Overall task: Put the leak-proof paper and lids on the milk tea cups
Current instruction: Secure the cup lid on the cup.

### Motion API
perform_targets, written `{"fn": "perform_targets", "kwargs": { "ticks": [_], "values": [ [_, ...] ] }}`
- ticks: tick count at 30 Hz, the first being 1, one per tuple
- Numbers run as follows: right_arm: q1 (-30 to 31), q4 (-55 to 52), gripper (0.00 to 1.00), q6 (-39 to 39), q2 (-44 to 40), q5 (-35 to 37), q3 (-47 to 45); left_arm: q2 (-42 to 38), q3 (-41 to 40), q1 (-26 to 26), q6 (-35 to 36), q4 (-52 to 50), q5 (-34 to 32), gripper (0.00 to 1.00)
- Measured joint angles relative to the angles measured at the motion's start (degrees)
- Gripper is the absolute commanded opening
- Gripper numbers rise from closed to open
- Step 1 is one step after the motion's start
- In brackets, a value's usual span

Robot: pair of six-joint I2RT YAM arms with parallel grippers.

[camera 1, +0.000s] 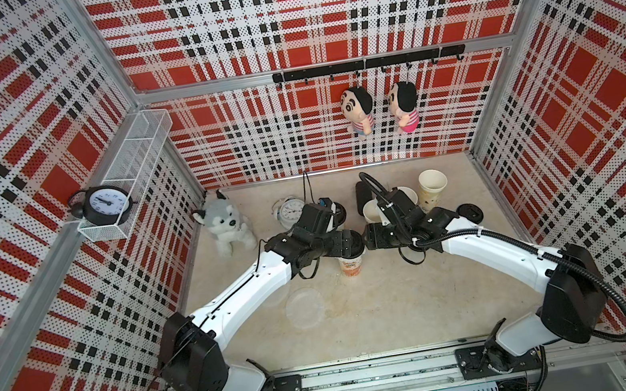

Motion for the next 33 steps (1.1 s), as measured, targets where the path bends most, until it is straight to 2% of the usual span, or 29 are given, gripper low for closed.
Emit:
{"fn": "perform_targets", "kwargs": {
  "ticks": [6,11,22,33],
  "values": [
    [0.35,5.9,0.68,2.49,-1.51,-0.04,-4.68,-0.52,-0.74,0.0,-0.22,0.5,-0.02,0.81],
    [0.52,6.21,0.69,3.23,-2.21,0.2,-4.81,-1.31,-1.57,0.0,-0.42,0.76,-0.04,0.81],
    [1.22,-5.88,0.71,0.98,-1.79,4.28,4.44,-2.14,-2.95,-0.02,-0.59,2.23,0.17,0.81],
    [1.25,-5.53,0.71,-1.05,-0.24,1.95,8.35,-2.14,-3.21,0.24,-0.57,2.8,0.31,0.81]
  ]
}}
